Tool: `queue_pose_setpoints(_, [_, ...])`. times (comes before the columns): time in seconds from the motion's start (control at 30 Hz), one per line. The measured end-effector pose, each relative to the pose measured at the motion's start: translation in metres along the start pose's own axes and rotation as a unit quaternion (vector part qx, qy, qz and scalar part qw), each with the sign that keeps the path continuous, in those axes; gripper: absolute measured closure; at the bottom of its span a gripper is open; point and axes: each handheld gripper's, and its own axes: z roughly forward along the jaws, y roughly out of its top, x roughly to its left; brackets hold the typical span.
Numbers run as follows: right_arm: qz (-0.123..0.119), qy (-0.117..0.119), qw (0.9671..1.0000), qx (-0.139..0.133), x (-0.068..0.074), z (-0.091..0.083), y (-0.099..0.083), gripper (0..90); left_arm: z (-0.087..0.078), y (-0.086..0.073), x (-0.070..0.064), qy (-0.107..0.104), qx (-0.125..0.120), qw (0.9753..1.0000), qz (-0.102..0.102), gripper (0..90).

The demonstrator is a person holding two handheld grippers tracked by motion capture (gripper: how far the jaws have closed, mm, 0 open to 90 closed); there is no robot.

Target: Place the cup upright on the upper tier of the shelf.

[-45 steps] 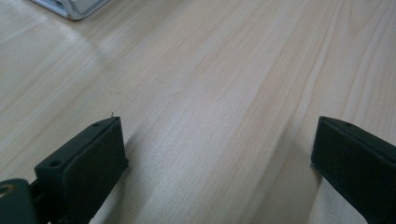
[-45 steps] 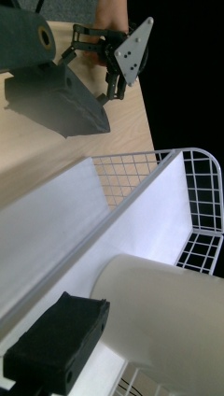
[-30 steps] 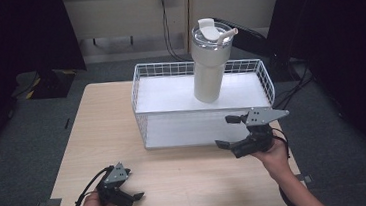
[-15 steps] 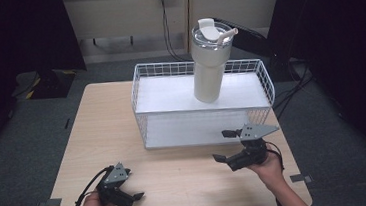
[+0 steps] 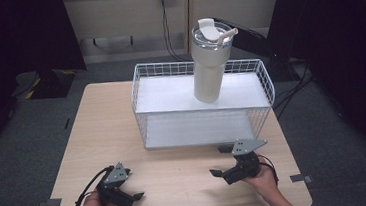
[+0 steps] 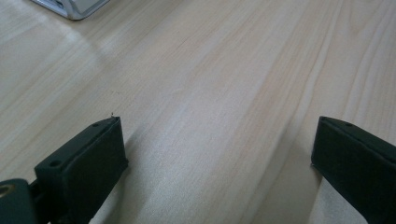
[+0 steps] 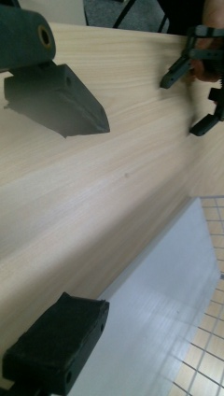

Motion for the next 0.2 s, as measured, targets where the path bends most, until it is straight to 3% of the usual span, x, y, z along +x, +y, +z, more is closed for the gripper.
queue_pose_setpoints(0.2, [-0.010,-0.005,0.9997,0.023,0.005,0.008,-0.013,11.8,0.000,0.000,0.000,0.000,0.000,1.0000,0.000,2.3])
